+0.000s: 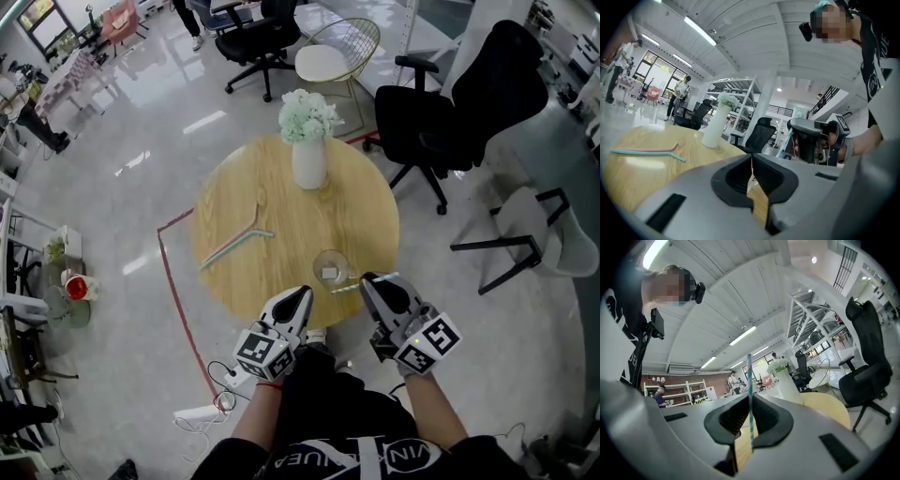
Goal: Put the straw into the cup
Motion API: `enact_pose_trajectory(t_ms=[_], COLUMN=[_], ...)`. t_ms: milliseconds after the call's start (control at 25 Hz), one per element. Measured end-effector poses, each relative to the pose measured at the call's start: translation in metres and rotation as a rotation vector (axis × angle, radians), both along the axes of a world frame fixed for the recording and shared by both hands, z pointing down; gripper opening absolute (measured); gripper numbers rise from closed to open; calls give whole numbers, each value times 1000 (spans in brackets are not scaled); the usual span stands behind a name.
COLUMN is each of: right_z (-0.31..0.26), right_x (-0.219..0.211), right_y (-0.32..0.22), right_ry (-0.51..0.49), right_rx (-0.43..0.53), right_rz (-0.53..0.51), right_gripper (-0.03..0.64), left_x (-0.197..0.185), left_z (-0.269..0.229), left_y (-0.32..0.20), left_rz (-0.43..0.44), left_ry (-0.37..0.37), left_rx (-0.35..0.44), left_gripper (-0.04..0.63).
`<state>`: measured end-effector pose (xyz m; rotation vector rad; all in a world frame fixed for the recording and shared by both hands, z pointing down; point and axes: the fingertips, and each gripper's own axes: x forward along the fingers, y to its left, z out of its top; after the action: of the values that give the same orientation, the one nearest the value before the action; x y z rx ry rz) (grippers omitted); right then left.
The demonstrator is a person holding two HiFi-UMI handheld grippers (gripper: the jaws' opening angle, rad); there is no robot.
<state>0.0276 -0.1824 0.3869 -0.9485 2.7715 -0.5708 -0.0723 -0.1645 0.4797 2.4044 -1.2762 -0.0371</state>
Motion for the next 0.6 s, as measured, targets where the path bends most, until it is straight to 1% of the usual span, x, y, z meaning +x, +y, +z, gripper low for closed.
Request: enact_pose_trajectory(t_ms=[160,480,600], right_z=[4,29,38], right_x=[-1,-5,-10], right_y=[-19,-44,-51], right_ry=[-26,-8,2], right_rx=[-15,-58,-75], right_rz=[22,50,52], right_gripper=[21,22,21], left_x=[-8,-17,-22], left_z=[5,16,23], left_y=[-16,-36,-42], left_rz=[2,14,6], left_ry=[3,-25,-7], left_rx=[-8,-26,-41], left_gripper=[14,14,14])
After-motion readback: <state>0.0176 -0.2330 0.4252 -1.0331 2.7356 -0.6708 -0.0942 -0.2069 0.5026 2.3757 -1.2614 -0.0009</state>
